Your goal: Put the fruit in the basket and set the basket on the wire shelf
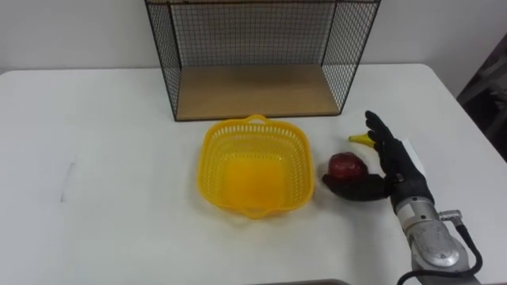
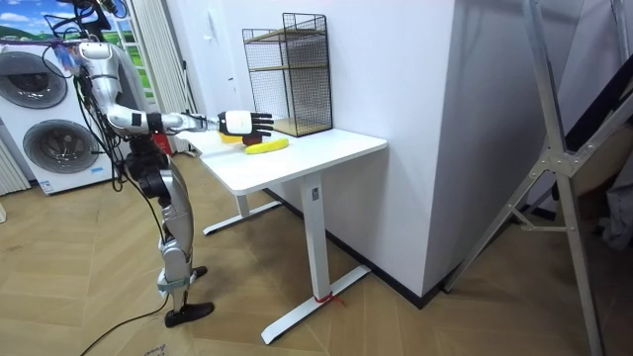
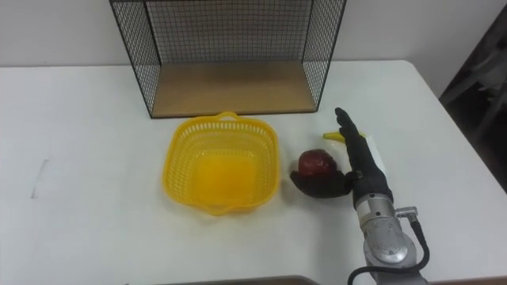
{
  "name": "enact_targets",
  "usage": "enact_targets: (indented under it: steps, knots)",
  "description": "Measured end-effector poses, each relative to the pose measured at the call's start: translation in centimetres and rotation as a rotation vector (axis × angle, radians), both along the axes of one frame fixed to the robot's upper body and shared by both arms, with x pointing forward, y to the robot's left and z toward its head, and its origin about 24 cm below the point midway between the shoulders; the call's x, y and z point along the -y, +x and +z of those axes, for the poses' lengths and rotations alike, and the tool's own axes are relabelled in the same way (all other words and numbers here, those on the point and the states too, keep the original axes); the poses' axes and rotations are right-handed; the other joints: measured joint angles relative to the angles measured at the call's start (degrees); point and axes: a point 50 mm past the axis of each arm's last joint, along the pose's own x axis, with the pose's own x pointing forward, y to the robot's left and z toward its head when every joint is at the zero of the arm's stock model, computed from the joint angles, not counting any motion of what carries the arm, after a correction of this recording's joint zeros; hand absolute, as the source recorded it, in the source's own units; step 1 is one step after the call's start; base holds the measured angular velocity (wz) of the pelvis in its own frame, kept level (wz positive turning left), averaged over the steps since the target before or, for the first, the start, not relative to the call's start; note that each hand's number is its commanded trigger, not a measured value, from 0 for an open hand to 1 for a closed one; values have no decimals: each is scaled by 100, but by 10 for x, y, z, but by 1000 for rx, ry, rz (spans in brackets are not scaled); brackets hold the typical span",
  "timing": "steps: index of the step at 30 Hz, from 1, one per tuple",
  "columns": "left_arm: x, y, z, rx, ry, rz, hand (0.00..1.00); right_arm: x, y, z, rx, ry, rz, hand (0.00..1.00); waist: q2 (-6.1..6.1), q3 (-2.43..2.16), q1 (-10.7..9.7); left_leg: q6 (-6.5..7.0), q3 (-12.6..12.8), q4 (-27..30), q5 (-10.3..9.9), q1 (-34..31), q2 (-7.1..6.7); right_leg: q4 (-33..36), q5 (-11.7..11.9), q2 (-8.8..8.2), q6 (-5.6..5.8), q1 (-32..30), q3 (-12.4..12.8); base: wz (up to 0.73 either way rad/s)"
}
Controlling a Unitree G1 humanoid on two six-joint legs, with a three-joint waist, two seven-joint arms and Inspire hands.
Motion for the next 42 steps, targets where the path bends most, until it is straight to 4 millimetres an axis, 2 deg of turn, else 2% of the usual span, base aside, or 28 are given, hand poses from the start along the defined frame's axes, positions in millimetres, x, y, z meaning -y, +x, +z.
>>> enact_targets:
  steps: [9, 14, 23, 30, 36, 42]
  knots:
    - [3, -4, -1, -19, -12, -20, 0, 2, -3, -10, -56, -1, -5, 0, -3, 17, -5, 1, -38, 54, -3, 10, 3, -62, 18, 2, -1, 75, -34, 2]
    - [3, -5, -1, -27, -25, -20, 0, 5, -7, -19, -101, -5, -10, 0, -60, 41, -9, 3, -111, 54, -2, 2, -10, -105, 30, 2, 4, 134, -90, 7]
    - [3, -3, -1, -23, -24, -24, 0, 6, -6, -25, -127, -6, 5, 0, -94, 45, -6, 2, -168, 50, -3, 4, -17, -195, 30, 6, 5, 180, -129, 3]
    - [1, 1, 0, -15, -16, -36, 0, 8, 4, -29, -155, -84, 51, 0, -109, 52, 11, 3, -157, 77, -5, 12, -15, -189, 42, 11, 1, 153, -87, 0]
    - [2, 2, 0, -18, -33, -38, 0, 13, 7, -30, -170, -104, 54, 0, -110, 51, 141, 4, -168, 95, -4, 2, -13, -189, 56, 15, -3, 138, -81, 0]
    - [1, 2, 0, -24, -32, -53, 0, 15, 7, -32, -174, -108, 50, 0, -116, 49, 152, 4, -175, 99, -4, 16, -12, -192, 66, 18, -2, 181, -95, 0]
